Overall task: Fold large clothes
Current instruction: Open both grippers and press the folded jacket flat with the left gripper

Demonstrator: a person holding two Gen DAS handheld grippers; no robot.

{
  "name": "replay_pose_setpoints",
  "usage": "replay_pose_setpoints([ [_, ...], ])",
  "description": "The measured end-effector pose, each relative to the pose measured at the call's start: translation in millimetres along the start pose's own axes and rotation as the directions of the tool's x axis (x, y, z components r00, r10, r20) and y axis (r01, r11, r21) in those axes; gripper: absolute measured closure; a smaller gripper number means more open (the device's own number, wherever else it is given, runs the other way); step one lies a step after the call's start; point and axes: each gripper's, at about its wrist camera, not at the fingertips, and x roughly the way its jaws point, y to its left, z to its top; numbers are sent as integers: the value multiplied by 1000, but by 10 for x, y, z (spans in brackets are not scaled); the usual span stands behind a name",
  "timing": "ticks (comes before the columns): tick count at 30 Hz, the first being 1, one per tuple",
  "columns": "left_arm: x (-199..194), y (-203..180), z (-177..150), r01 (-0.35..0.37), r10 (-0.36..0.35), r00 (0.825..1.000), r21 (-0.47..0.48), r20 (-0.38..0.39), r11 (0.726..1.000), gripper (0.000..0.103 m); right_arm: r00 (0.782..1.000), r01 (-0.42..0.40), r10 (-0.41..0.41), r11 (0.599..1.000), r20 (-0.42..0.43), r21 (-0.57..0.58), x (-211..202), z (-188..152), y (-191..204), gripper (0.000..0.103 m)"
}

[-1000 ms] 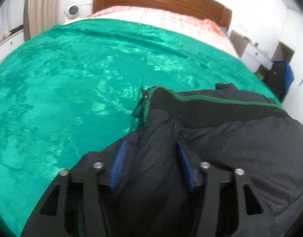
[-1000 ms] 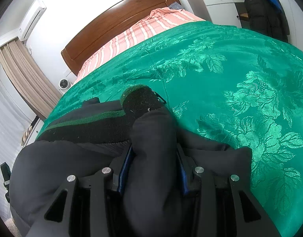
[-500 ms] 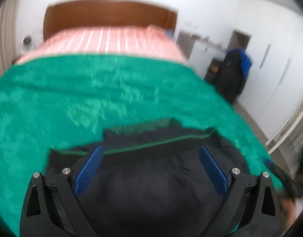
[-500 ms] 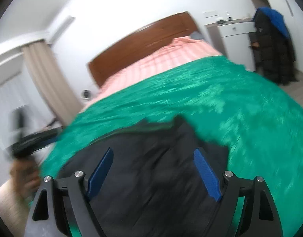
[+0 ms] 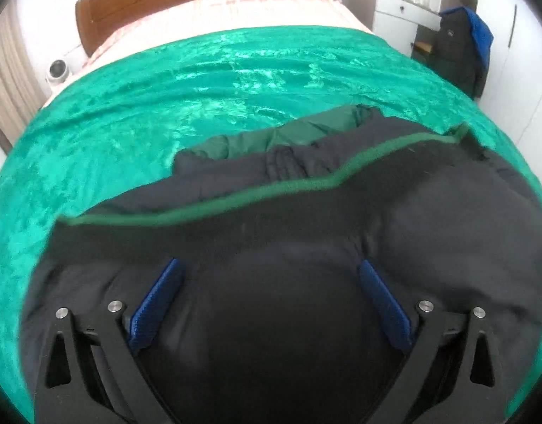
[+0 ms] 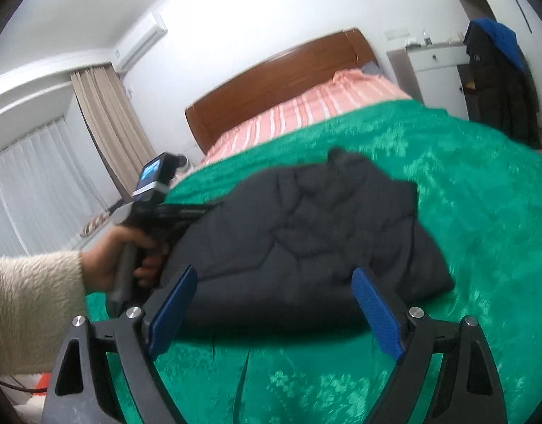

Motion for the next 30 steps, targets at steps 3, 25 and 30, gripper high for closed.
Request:
replay_pose_setpoints([
  [3,-231,-40,-215,15,-15,1000,16,17,1000,3,1000,-13,13,1000,-4,16,-23,-22,-46,14],
  [25,-232,-234,-1036,-46,40,994,63,105,997,2,999,-32,33,997,-13,71,-25,-7,-148,14],
  [30,-288,-242,-1055,-48,42,994,58,102,997,3,1000,-8,9,999,-11,38,-32,-18,-123,14],
])
